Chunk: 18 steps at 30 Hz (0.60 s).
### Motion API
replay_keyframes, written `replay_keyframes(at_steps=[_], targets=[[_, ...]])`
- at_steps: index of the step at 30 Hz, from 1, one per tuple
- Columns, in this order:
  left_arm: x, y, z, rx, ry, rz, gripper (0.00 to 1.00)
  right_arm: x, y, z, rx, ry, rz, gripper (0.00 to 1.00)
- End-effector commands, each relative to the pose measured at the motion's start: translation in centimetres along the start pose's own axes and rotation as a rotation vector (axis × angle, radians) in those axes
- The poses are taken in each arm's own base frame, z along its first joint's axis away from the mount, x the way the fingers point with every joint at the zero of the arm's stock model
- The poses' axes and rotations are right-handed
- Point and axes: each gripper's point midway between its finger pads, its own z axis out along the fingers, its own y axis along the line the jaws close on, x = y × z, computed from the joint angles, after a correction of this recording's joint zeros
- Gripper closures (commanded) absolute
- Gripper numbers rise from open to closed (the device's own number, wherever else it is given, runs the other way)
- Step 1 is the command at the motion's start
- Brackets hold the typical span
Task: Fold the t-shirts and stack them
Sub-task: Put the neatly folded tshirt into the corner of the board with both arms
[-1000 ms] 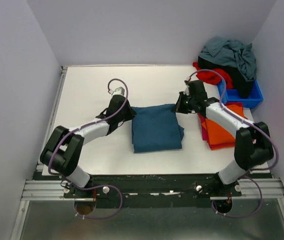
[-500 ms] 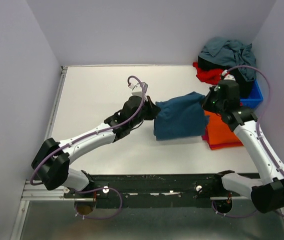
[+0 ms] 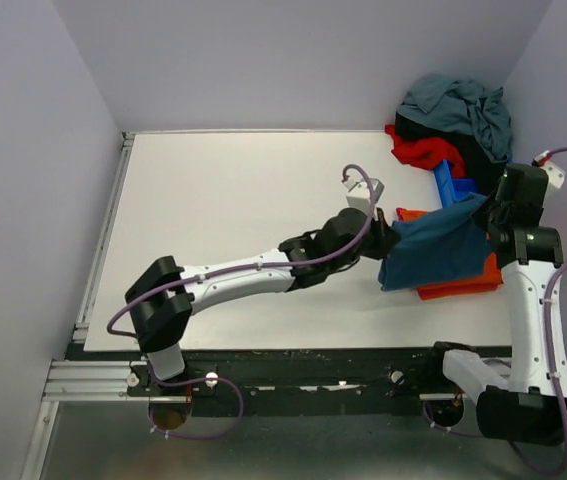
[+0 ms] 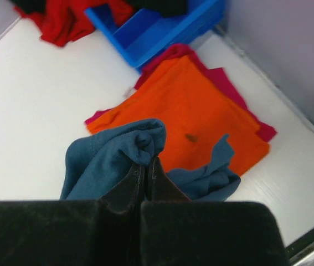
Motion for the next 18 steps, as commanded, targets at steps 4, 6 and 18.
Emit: replay_keyframes(at_steps=[4, 6, 18], targets=[[2.5, -4.1, 3.1, 0.055, 0.018, 0.002, 1.0, -4.4, -6.7, 0.7, 0.219, -0.091, 0.126, 0.99], [2.8, -4.2, 3.9, 0.049, 0.011, 0.006, 1.0, -4.3, -7.1, 1.5, 0.237, -0.075, 0.131, 0.99], [1.6, -3.7, 8.1, 0.003, -0.025, 0.04, 1.0, -4.8, -8.1, 4.6, 0.275, -0.047, 0.149, 0.99]])
